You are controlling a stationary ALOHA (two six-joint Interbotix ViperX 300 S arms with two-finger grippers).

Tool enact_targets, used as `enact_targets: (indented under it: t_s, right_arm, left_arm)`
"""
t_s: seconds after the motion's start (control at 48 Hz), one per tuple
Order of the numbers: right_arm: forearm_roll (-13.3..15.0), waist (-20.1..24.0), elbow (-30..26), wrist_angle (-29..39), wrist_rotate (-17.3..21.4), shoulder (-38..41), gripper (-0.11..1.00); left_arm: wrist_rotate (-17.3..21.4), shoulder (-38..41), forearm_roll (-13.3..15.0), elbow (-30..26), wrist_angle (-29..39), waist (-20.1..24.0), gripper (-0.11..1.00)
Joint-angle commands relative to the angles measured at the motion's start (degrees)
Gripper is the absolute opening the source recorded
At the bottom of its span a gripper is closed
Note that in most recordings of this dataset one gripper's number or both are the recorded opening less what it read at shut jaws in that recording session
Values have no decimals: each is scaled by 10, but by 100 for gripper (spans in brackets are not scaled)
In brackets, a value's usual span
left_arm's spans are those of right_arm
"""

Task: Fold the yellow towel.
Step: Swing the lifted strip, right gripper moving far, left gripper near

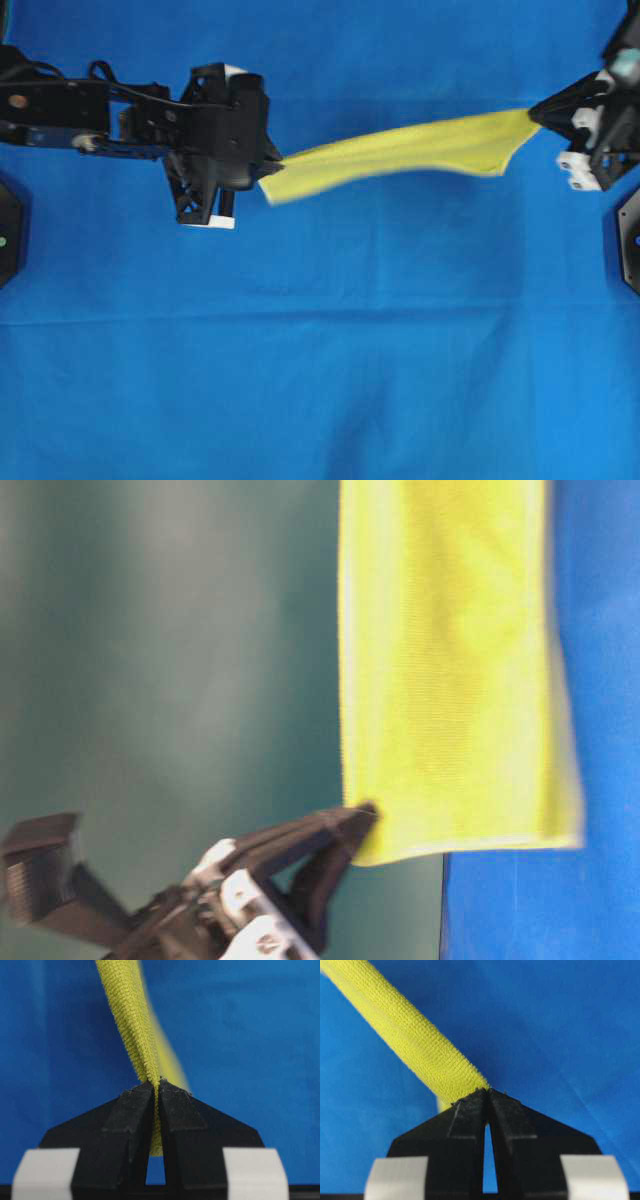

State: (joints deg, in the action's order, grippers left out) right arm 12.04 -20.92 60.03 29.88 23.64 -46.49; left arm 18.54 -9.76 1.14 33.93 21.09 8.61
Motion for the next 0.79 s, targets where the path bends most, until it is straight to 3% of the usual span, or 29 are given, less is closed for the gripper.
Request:
enact_targets:
  t_s: [0.0, 0.313, 0.542, 0.771]
  right_arm:
    - [2, -2, -8, 1, 2, -1, 2]
    - [15, -19, -11, -33, 2, 30, 2]
    - [38, -85, -34, -102, -2, 82, 2]
    - [60, -120, -104, -168, -5, 171, 2]
  left_arm:
    - [3, -16, 0, -10, 0, -3, 2]
    - [-7, -15, 0, -9, -4, -18, 2]
    - [-10, 2, 0, -22, -68, -90, 2]
    - [-9, 53, 0, -60, -140, -145, 2]
